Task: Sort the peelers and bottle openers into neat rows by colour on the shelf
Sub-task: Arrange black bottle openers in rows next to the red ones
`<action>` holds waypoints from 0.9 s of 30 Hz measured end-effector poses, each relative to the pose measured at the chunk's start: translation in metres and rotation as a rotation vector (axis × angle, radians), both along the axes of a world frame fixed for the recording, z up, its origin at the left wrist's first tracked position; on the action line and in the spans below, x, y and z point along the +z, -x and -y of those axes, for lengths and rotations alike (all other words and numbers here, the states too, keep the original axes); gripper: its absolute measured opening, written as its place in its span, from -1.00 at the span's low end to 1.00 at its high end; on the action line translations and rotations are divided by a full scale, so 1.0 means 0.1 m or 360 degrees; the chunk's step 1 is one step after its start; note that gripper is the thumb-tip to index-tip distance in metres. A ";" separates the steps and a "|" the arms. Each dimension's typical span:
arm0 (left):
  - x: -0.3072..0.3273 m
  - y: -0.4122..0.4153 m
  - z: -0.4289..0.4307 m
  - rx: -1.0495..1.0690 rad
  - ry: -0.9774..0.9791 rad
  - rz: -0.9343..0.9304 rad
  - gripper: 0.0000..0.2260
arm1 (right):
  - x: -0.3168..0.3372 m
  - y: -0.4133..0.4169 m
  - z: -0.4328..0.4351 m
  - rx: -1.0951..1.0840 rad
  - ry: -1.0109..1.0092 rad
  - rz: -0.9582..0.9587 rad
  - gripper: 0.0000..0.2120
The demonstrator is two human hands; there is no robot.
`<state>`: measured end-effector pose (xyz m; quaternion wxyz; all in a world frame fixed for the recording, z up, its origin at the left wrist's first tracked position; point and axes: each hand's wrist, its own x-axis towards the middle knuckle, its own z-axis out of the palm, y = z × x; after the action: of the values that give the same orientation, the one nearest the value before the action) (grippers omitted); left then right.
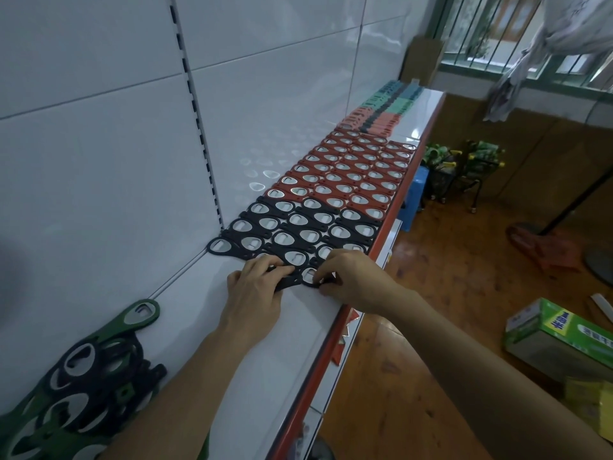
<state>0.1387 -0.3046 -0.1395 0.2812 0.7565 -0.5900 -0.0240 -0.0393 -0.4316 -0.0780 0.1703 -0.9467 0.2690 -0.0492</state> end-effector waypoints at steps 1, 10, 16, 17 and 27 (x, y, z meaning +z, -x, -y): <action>0.01 0.00 0.00 0.0003 0.0028 -0.0022 -0.62 | 0.00 0.00 -0.01 -0.0029 -0.0005 0.0055 -0.77; 0.31 -0.10 -0.12 -0.0154 0.0036 -0.0082 -0.68 | 0.14 -0.25 -0.38 0.0024 -0.0450 0.0747 -0.82; 0.37 -0.45 -0.42 -0.0102 0.0000 -0.0292 -0.82 | 0.13 -0.48 -0.45 -0.0293 -0.0941 0.1138 -0.95; 0.34 -0.50 -0.47 -0.0078 -0.0031 -0.0221 -0.85 | 0.16 -0.55 -0.46 -0.0312 -0.1051 0.1165 -0.94; 0.25 -0.73 -0.82 0.0365 -0.0097 -0.0129 -0.69 | 0.19 -1.48 -0.28 0.0022 -0.0604 0.0234 -0.77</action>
<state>0.2116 -0.2229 -0.1147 0.2825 0.8256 -0.4868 -0.0404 0.1082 -0.4034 -0.0593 0.3652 -0.8933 0.2538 -0.0653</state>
